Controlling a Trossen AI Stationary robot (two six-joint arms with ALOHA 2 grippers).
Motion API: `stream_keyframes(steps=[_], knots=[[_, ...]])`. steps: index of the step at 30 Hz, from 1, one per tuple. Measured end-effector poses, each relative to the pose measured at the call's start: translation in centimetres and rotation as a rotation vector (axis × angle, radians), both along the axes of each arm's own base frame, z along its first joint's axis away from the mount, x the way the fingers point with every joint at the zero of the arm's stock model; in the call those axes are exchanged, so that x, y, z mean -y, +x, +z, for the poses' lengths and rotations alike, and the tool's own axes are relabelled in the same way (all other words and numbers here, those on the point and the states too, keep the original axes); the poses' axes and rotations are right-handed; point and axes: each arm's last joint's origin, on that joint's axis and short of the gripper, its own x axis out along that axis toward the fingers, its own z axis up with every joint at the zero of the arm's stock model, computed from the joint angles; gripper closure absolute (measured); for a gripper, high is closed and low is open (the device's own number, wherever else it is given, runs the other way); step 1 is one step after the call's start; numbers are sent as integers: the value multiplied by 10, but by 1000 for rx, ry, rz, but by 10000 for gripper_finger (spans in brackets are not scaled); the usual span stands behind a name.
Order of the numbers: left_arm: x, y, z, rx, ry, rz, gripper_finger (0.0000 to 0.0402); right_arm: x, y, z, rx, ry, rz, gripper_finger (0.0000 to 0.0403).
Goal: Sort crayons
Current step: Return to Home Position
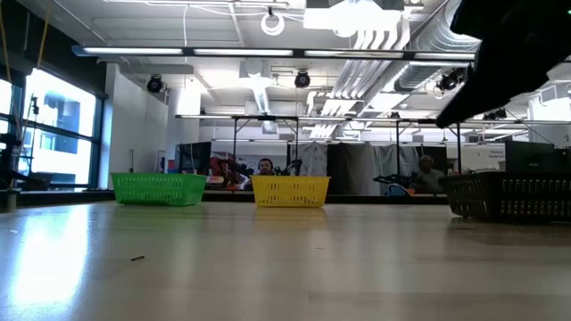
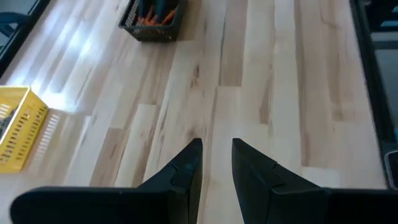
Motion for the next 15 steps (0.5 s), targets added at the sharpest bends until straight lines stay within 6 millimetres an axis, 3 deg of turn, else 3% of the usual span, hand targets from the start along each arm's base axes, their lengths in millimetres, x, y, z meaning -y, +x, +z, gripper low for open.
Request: stream_keyframes(steps=[5,15], knots=[[5,-3,1,23,9,3,328,29,-23,4,250,87,88,284],[4,-2,1,43,7,40,328,63,-65,1,743,49,220,284]])
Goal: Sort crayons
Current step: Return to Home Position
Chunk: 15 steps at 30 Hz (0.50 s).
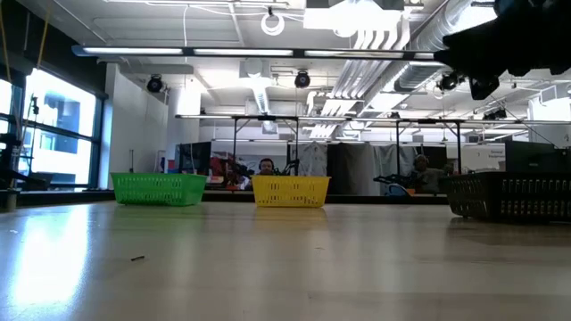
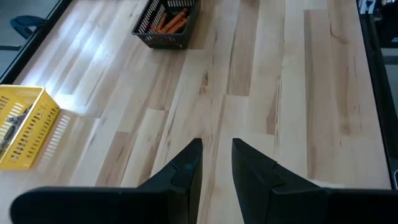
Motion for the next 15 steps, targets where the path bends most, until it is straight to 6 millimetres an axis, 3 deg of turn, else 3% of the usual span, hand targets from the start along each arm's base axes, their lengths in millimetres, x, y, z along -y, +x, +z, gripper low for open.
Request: stream_keyframes(steps=[8,15], knots=[[0,0,0,0,-2,2,328,13,-16,-5,140,-79,-18,284],[0,0,0,0,-2,2,328,23,-23,2,204,-167,-87,284]])
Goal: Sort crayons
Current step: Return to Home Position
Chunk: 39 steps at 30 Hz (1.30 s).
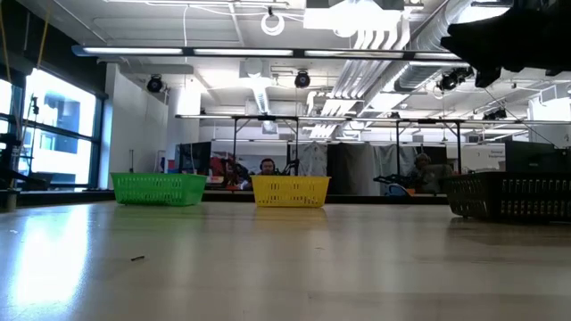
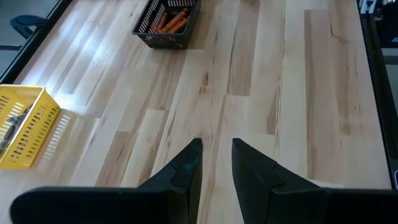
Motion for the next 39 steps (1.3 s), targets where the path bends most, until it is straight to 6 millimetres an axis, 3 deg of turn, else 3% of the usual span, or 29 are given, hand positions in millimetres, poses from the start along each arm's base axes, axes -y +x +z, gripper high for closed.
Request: stream_keyframes(steps=[14,26,35,39], knots=[[0,0,0,4,-8,6,328,42,-6,-31,-284,87,-425,284],[0,0,0,7,-13,11,328,81,-21,-34,-258,224,-608,284],[-1,1,1,16,17,11,328,86,-26,-34,-97,512,-631,284],[-4,3,1,15,17,19,328,86,-26,-34,-72,557,-624,284]])
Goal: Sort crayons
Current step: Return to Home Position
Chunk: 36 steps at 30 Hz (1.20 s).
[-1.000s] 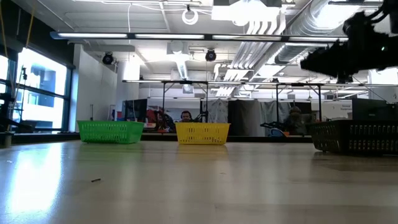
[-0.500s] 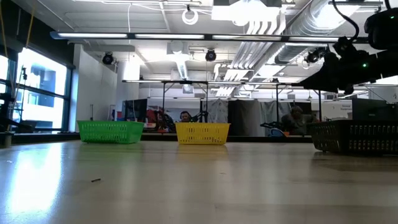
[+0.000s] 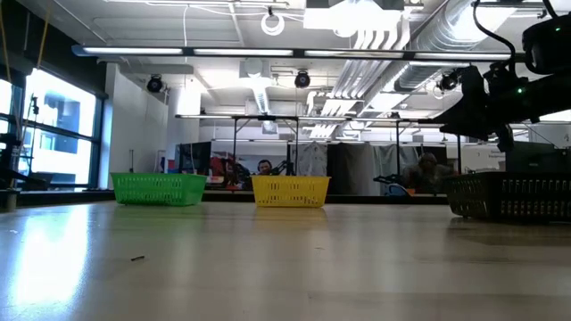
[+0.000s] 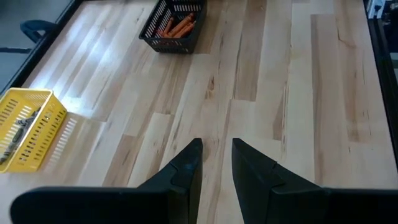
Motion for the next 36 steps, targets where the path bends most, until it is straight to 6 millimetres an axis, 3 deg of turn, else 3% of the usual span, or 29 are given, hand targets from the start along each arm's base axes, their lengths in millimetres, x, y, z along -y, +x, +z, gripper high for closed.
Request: stream_keyframes(steps=[7,19,27,31,36], knots=[[5,-2,-1,-67,-27,-117,328,0,0,0,1,1,0,284],[-3,14,8,46,65,-130,328,0,0,0,1,1,0,284],[1,12,5,19,153,-208,328,0,0,0,1,1,0,284],[-5,-9,-7,53,189,-306,328,0,0,0,1,1,0,284],[-39,-50,-13,154,61,-322,328,0,0,0,0,1,0,284]])
